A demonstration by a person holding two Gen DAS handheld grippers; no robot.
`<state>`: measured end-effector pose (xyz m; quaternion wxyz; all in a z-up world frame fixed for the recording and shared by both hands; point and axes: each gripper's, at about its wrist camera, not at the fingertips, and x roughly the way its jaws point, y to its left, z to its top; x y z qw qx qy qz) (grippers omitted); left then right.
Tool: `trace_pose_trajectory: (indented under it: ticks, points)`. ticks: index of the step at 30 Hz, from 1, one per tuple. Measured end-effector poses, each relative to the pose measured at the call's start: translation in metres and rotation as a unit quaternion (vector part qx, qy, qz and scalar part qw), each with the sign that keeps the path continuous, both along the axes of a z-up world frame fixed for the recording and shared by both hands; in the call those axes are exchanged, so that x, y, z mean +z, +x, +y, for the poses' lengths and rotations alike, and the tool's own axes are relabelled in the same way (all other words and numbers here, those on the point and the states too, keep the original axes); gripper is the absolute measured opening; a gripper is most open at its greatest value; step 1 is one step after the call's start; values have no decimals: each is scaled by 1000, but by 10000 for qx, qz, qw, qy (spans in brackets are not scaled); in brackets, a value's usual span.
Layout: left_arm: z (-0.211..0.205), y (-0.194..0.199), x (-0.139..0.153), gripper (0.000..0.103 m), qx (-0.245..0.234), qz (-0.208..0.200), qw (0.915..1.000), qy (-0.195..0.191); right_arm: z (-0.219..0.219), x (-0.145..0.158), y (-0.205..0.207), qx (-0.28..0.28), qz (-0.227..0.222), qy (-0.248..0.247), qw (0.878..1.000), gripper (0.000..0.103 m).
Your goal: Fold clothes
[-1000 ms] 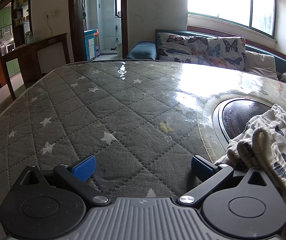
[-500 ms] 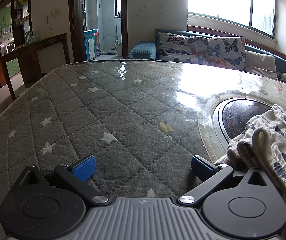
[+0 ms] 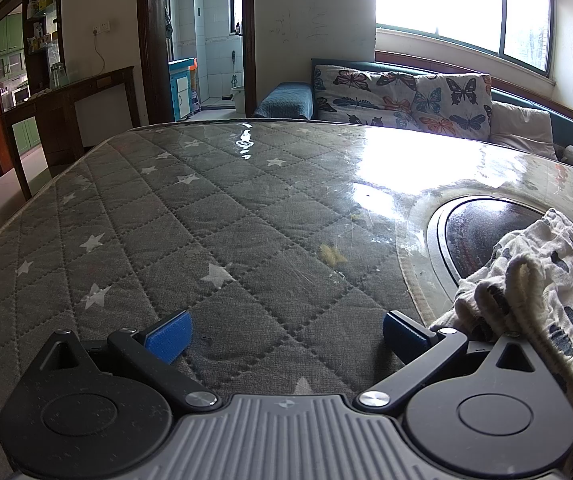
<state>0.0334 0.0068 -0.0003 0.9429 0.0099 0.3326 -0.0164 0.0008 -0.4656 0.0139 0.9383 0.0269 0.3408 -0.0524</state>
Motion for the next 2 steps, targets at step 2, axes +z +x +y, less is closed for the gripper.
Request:
trace_pose_trajectory:
  ticks: [2]
  points:
    - [0,0,0,103,-1,1,10000,0,0,0,0,0,0,0,10000,103]
